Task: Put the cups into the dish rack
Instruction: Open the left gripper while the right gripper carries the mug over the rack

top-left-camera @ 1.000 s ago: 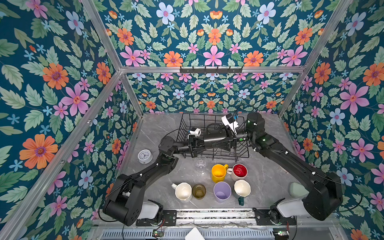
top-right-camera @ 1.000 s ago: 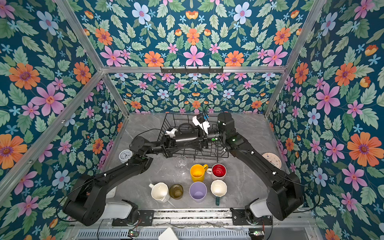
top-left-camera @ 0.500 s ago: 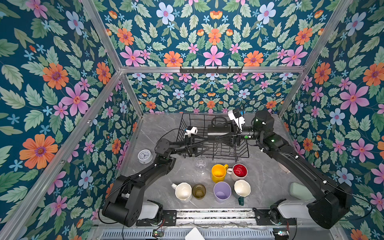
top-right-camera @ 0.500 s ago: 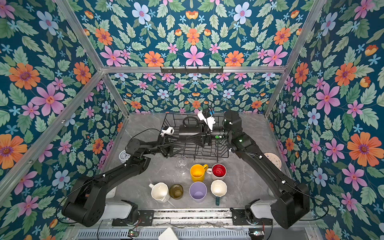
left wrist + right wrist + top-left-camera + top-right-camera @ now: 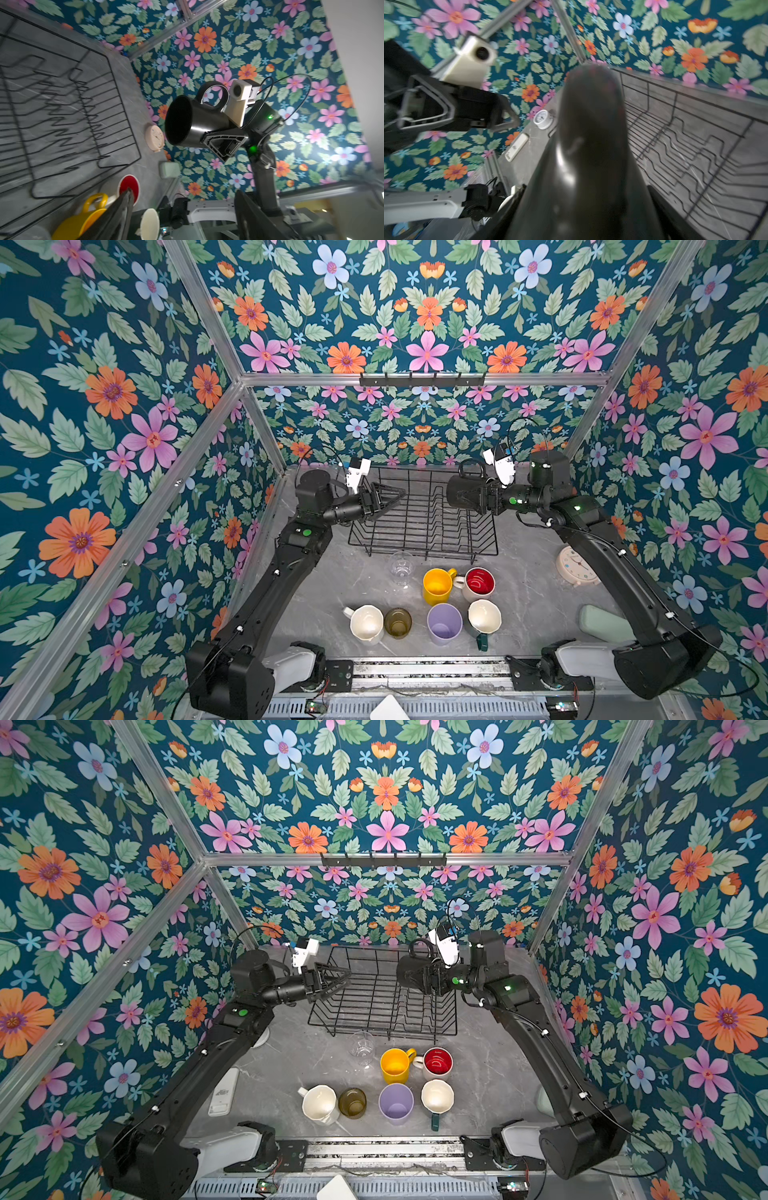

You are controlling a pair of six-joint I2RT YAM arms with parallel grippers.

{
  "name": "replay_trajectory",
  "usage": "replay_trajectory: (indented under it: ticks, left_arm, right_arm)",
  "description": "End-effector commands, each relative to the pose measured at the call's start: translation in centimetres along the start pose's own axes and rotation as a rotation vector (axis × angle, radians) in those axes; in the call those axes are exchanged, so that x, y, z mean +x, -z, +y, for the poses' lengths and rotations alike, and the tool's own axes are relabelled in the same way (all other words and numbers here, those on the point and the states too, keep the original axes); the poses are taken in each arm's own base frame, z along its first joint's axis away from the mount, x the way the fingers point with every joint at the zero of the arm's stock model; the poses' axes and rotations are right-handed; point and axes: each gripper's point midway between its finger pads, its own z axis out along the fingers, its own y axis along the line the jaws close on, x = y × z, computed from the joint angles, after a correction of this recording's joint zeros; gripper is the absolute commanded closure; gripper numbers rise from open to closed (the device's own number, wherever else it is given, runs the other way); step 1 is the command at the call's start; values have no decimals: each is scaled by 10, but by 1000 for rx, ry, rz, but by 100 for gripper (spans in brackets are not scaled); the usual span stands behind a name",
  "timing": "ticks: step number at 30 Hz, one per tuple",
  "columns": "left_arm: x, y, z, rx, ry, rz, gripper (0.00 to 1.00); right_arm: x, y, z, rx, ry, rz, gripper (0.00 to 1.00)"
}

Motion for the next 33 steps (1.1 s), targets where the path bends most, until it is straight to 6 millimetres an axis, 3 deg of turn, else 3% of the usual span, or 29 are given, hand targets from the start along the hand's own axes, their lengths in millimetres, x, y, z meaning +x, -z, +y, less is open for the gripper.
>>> replay_trajectory:
  ticks: [1,9,17,21,33]
  left_arm:
    - [10,18,44,-268,-125,-28,21]
    - [-26,76,37,-482,-320,-382,17]
    - [-29,127,29,-629,-450,-566,6]
    - [-24,140,34,-665,-455,-610,1]
    - [-14,167,36,-738,-443,-684,0]
  right_arm:
    - [12,1,-31,177,-23,94,100]
    - [10,-10,-71,351,34,221,100]
    - [21,-39,-106,423,67,376,100]
    - [22,-52,-120,449,82,417,100]
    - [24,-79,-154,515,155,524,100]
